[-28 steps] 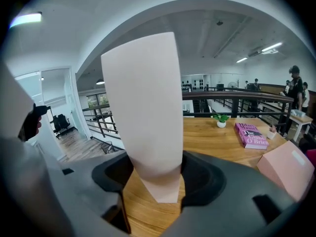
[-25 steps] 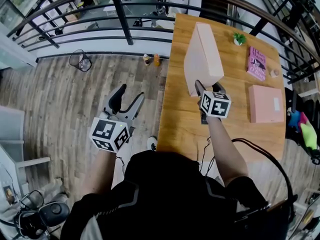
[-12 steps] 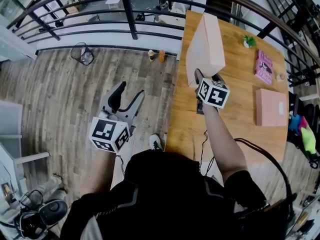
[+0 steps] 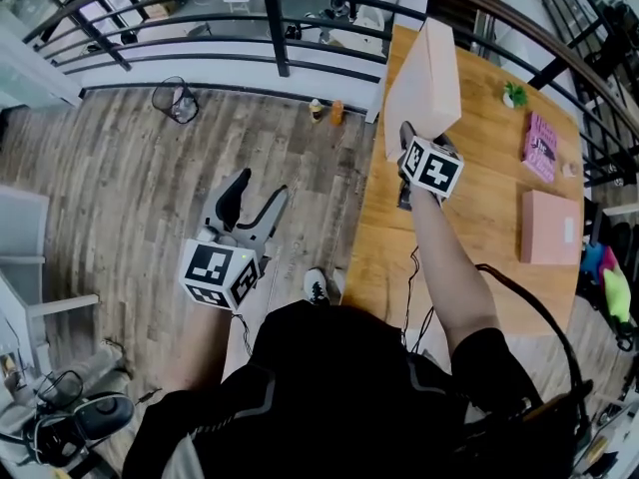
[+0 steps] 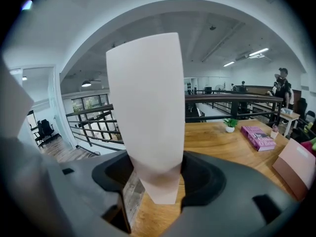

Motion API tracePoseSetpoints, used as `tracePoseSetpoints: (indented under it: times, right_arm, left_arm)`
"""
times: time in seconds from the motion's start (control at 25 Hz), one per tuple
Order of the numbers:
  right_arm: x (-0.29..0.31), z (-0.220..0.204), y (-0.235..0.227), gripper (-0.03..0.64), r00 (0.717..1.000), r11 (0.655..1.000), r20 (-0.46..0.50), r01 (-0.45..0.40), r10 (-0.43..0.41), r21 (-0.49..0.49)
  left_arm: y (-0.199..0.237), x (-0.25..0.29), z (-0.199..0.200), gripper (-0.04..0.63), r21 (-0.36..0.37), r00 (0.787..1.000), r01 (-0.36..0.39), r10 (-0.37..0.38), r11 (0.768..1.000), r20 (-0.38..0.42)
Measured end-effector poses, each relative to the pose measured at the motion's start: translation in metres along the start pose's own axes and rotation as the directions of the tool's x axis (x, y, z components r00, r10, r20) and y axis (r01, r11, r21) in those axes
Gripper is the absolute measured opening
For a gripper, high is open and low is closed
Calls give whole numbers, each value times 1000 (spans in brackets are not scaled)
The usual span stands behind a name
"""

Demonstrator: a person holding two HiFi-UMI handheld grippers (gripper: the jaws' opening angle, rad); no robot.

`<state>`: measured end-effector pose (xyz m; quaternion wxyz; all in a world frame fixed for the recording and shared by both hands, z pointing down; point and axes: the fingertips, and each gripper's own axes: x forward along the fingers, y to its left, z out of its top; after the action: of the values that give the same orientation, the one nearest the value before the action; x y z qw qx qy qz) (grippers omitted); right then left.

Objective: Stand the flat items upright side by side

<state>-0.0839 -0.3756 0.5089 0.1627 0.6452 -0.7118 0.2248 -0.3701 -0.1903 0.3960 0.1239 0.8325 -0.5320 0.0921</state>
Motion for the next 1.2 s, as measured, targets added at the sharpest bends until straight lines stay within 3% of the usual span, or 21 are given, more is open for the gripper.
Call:
tracePoseSetpoints:
  times: [0.4, 0.76, 1.2]
  right_arm:
    - [9, 2, 1, 302, 1000, 998, -6, 19, -19, -55]
    - [-2, -2, 8, 383, 997, 993, -4, -78, 78, -87]
    - [-67, 15, -14, 385, 989, 989, 67, -125, 130, -75]
  left_arm:
    - [5, -4, -6, 284, -1, 1000, -6, 6, 1000, -14]
    - [-6, 1, -5, 284, -2, 1000, 18, -18, 1000, -8]
    - [-50, 33, 11, 284, 8, 989, 146, -146, 989, 33]
